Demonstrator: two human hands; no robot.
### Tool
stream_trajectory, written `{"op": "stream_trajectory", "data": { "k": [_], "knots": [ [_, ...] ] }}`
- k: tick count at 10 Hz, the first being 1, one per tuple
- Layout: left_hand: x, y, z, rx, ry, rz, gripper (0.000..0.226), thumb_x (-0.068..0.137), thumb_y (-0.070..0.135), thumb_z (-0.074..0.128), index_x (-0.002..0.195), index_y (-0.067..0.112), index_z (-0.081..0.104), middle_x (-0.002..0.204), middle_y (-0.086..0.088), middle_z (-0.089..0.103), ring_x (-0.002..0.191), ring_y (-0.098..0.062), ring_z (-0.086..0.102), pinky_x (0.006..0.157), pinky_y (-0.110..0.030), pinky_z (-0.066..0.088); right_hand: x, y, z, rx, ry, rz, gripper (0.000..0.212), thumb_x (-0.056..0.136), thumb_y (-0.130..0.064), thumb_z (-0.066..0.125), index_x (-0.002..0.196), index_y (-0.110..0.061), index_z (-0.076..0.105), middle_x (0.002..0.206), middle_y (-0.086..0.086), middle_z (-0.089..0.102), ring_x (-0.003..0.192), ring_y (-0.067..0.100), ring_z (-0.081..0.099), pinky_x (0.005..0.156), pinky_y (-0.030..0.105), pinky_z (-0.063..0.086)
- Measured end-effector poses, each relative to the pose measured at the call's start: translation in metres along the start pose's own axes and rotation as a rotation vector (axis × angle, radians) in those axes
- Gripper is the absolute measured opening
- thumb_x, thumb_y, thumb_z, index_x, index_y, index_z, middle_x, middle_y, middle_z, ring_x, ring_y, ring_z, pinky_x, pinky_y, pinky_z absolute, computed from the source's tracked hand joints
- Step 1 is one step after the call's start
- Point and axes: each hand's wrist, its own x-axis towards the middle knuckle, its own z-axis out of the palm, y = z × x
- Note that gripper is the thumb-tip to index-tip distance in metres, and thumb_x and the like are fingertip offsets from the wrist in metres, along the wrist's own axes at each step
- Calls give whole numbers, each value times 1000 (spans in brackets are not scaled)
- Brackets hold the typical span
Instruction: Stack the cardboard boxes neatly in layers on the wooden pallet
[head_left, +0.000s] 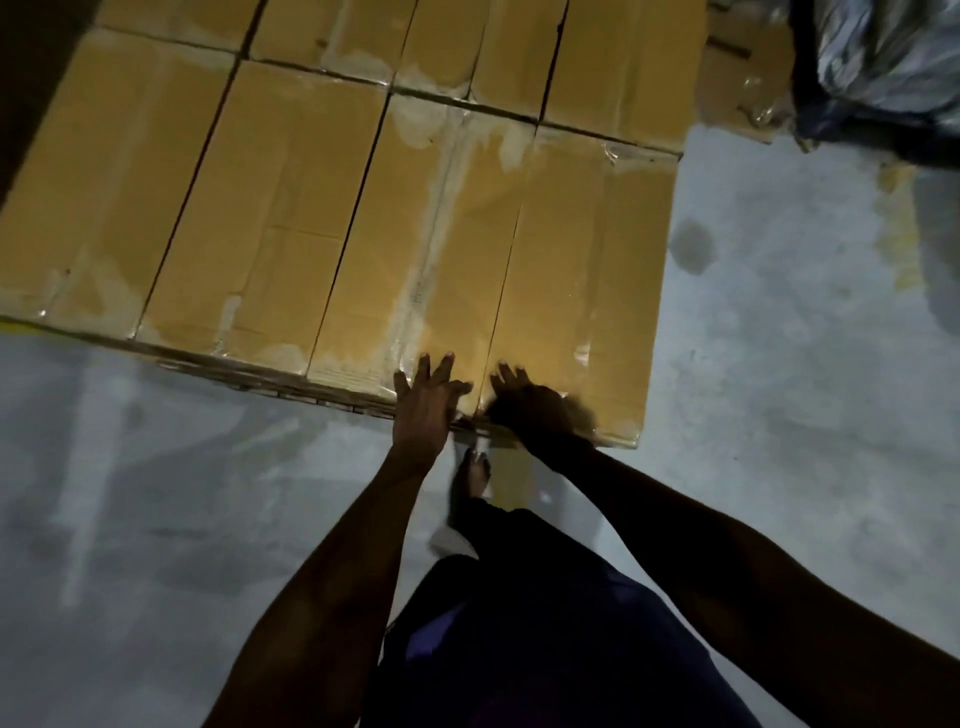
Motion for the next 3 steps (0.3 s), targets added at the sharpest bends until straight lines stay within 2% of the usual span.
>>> {"op": "stream_trajectory", "data": {
  "k": [1, 2, 3],
  "knots": [
    [-9, 19, -8, -40, 9, -58, 42, 102, 12, 56, 138, 31, 60, 168, -9, 20, 156, -39, 12, 120, -65, 19, 2, 8, -1, -25, -76, -58, 85, 92, -38, 74, 160, -12, 29, 169, 13, 20, 151, 35, 31, 98, 46, 52],
    [-35, 44, -15, -103, 37, -120, 53, 99, 15, 60, 150, 23, 46, 166, -10, 24, 156, -37, 14, 121, -62, 17, -16, 18, -13, 81, -145, -123, 86, 98, -35, 66, 164, -15, 15, 171, 12, 5, 155, 38, 15, 111, 54, 41],
    [-67, 62, -13, -268, 177, -196, 53, 100, 17, 59, 151, 18, 45, 161, -11, 38, 151, -35, 29, 119, -54, 23, -39, 26, -24, 173, -82, -160, 80, 101, -31, 63, 163, -13, 16, 171, 13, 5, 155, 36, 19, 117, 50, 34]
  ]
}}
